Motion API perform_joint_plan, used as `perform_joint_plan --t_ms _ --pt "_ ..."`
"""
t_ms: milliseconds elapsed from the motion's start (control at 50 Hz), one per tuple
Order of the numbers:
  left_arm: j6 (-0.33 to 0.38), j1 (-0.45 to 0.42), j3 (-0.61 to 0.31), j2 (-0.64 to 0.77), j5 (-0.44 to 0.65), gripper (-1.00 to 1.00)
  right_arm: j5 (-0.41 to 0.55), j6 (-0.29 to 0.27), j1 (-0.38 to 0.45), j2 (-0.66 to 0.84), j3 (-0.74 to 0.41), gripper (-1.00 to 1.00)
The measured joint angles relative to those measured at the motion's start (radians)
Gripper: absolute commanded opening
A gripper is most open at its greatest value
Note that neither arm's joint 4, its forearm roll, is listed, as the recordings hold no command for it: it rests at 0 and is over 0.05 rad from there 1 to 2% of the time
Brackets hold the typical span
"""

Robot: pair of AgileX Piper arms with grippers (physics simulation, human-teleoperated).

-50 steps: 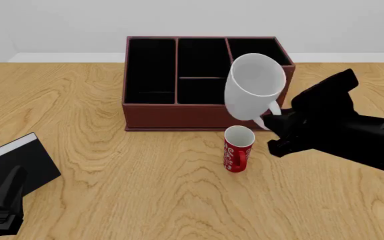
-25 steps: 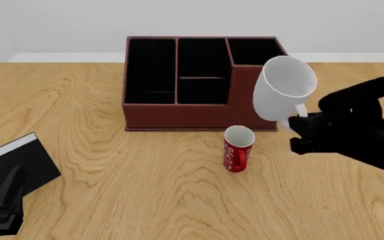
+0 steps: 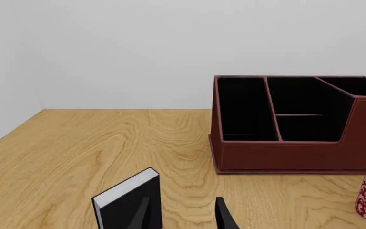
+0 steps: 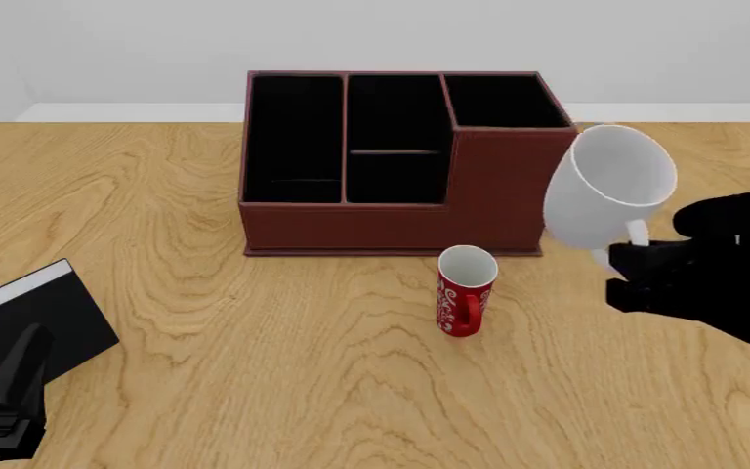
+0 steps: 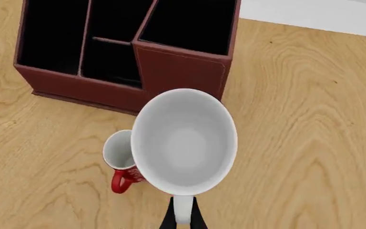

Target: Pick up the white mug and place it to the right of the caddy.

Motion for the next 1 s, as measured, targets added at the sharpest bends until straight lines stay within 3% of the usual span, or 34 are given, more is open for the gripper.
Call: perform_joint_plan --t_ms 460,1000 --pt "0.000 0.000 0.000 0.000 0.000 1.00 0.019 0.026 -0.136 -0.057 0.025 -1.00" --pt "0.000 0.000 0.000 0.000 0.000 1.00 0.043 0.013 -0.259 0.028 -0.118 -1.00"
